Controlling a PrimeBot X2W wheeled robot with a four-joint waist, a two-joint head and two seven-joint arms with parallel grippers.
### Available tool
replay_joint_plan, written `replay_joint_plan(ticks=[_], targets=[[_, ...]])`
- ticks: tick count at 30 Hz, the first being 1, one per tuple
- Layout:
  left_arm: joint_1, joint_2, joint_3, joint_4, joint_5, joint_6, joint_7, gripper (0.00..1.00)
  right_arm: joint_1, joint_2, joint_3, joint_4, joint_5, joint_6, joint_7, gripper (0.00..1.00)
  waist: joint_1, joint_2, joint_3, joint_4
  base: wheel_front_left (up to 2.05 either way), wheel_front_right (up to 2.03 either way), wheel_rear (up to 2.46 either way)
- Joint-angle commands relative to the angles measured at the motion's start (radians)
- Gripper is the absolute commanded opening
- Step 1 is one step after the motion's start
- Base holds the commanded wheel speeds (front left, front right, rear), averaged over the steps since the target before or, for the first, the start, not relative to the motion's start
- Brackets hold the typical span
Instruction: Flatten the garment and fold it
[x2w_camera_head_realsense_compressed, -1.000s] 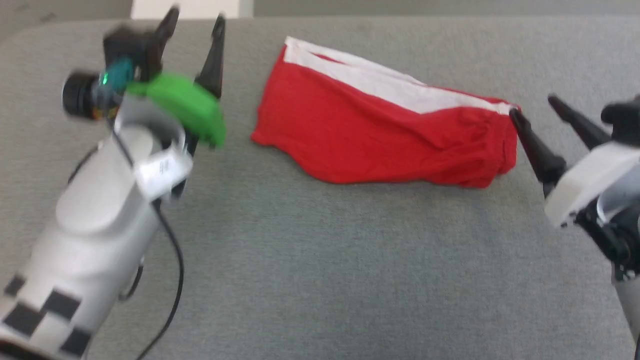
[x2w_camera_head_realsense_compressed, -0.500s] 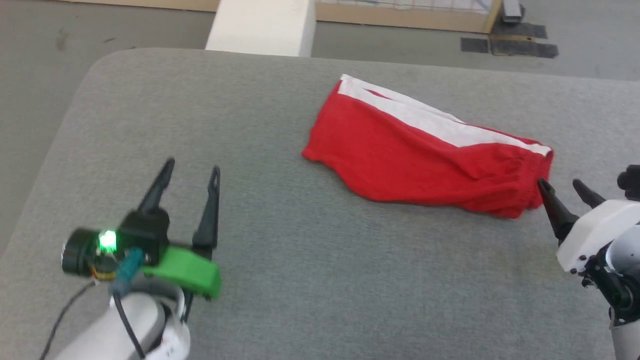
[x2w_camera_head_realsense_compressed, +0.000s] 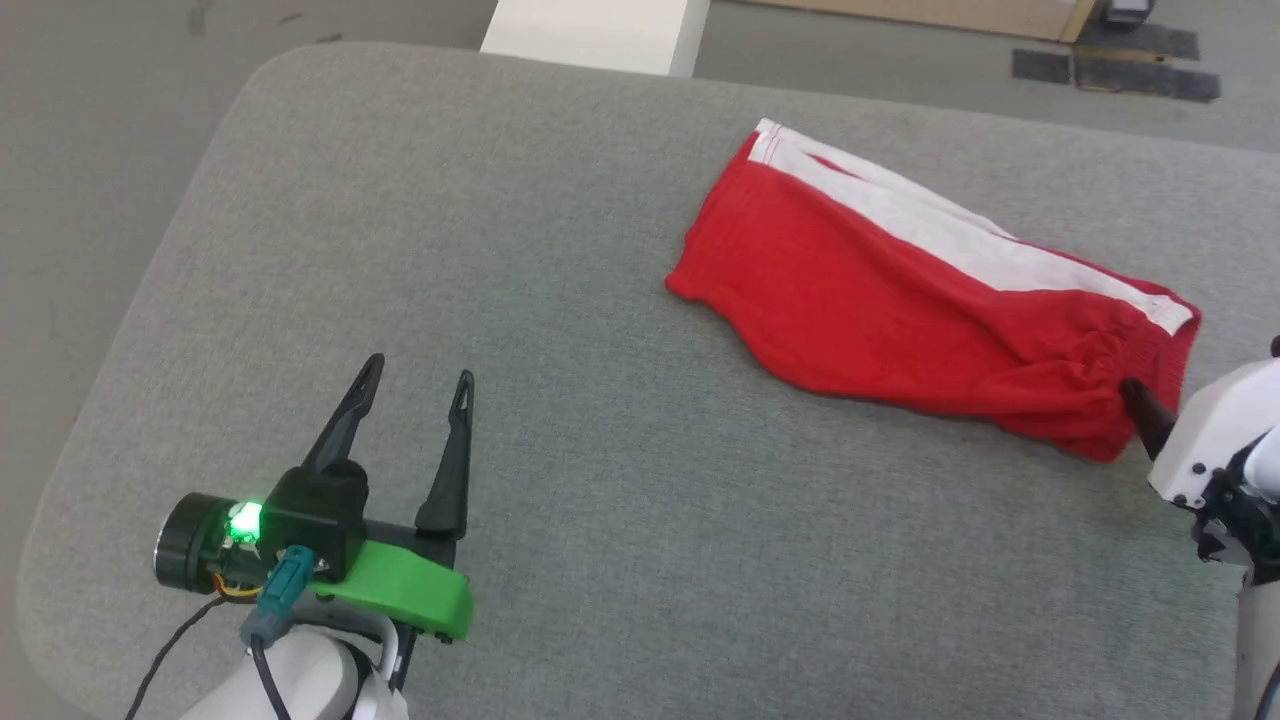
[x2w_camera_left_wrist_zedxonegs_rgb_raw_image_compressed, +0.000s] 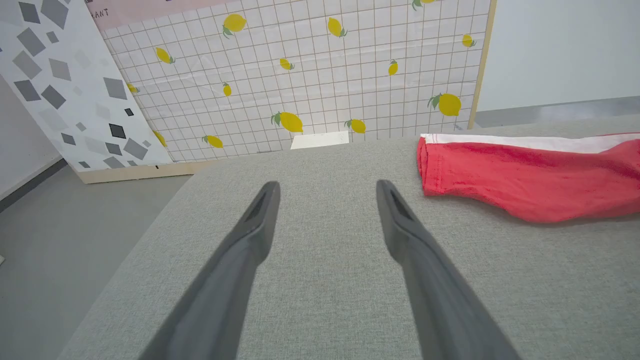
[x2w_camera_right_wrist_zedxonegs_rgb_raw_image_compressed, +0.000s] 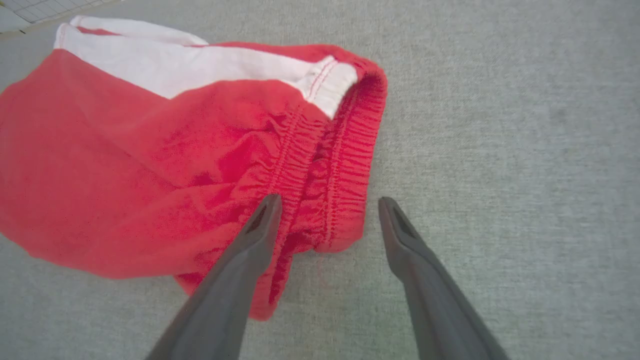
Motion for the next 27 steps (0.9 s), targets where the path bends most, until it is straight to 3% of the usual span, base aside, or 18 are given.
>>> replay_joint_plan(ticks=[1, 8, 17, 18, 19, 20, 27], targets=[[-0.009, -0.005, 0.003, -0.003, 0.011, 0.004, -0.007, 1.00, -0.026, 0.017, -0.014, 0.012, -0.013, -0.001, 0.022, 1.00, 0.0001, 0.0000, 0.024, 0.022, 0.00, 0.00, 0.00], [-0.017, -0.016, 0.014, -0.008, 0.013, 0.006, -0.008, 1.00, -0.057, 0.054, -0.059, 0.042, -0.036, -0.001, 0.116, 1.00, 0.0001, 0.0000, 0.070, 0.046, 0.00, 0.00, 0.00], [-0.022, -0.035, 0.030, -0.009, 0.021, -0.001, -0.009, 1.00, -0.058, 0.086, 0.021, -0.001, 0.052, -0.001, 0.160, 1.00, 0.0001, 0.0000, 0.125, 0.057, 0.00, 0.00, 0.00], [-0.023, -0.037, 0.031, -0.008, 0.021, -0.002, -0.009, 1.00, -0.059, 0.087, 0.024, -0.004, 0.059, -0.001, 0.160, 0.91, 0.0001, 0.0000, 0.128, 0.057, 0.00, 0.00, 0.00], [-0.024, -0.040, 0.032, -0.006, 0.023, -0.003, -0.009, 1.00, -0.060, 0.088, 0.027, -0.007, 0.067, -0.001, 0.160, 0.32, 0.0001, 0.0000, 0.130, 0.057, 0.00, 0.00, 0.00], [-0.024, -0.042, 0.032, -0.005, 0.023, -0.005, -0.009, 1.00, -0.061, 0.088, 0.032, -0.011, 0.070, -0.001, 0.157, 0.00, 0.0001, 0.0000, 0.132, 0.057, 0.00, 0.00, 0.00], [-0.026, -0.058, 0.032, 0.019, 0.025, -0.016, -0.009, 1.00, -0.042, 0.045, 0.042, -0.029, 0.096, -0.001, 0.104, 0.00, 0.0001, 0.0000, 0.102, 0.045, 0.00, 0.00, 0.00]])
